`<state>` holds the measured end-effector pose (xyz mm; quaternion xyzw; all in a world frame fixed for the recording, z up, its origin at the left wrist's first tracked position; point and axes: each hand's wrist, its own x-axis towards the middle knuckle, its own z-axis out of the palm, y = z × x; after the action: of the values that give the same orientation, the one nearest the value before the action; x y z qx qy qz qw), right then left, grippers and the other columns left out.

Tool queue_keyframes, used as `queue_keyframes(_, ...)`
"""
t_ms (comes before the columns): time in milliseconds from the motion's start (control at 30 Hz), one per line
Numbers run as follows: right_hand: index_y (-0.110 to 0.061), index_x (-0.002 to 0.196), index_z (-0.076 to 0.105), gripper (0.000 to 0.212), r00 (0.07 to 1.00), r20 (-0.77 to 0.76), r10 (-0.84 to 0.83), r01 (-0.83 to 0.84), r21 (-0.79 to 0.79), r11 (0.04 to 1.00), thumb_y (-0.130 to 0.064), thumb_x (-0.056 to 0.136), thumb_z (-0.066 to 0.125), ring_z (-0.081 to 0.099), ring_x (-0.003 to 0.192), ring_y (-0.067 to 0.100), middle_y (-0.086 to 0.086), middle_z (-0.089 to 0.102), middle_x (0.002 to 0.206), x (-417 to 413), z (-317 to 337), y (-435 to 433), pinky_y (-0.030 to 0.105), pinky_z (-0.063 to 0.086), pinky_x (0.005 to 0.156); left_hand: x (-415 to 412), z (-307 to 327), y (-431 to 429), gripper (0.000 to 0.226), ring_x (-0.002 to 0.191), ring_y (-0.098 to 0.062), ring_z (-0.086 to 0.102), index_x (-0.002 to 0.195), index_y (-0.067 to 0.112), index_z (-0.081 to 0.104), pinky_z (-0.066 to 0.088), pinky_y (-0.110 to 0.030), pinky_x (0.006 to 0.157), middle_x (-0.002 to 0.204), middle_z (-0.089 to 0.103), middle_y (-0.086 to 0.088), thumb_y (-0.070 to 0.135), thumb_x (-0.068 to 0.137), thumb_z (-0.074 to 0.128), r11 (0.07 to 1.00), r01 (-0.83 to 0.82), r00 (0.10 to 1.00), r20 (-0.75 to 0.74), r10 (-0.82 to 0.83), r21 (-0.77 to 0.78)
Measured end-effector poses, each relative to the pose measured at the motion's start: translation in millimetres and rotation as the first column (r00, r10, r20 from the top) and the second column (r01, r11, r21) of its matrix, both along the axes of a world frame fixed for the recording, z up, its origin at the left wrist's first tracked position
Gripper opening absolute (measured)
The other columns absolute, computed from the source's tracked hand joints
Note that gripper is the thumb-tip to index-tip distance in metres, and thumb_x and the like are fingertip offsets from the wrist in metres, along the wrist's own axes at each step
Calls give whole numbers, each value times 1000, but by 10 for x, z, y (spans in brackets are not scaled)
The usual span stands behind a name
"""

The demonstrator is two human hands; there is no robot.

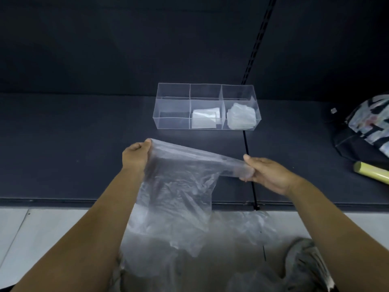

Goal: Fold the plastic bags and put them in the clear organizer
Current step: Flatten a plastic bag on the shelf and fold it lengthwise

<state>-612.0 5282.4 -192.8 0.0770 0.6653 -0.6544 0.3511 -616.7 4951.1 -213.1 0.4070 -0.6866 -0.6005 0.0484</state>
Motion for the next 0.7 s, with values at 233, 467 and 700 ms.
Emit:
queue_keyframes(233,-7,104,72,57,995,-42,92,-91,18,996,-55,84,48,68,101,20,10,72,109,-296,79,138,20,54,83,-141,-106,-100,18,73,-20,51,81,20,58,47,-34,75,80,55,-3,34,90,65,984,58,995,73,-71,168)
queue_keyframes(467,-15,73,57,19,988,-148,40,-11,195,981,-17,80,75,65,63,15,2,67,68,-531,37,228,24,58,69,-184,-128,-144,30,56,-16,41,68,20,49,42,-30,60,64,44,-3,31,90,66,980,11,992,121,-35,198)
queue_keyframes(700,-7,100,62,16,791,-392,-470,602,361,712,0,86,60,59,66,11,6,68,83,-497,-110,120,19,46,62,-146,-102,-135,24,88,-17,55,105,13,61,45,-32,80,101,57,-2,35,97,54,961,45,993,97,-74,272)
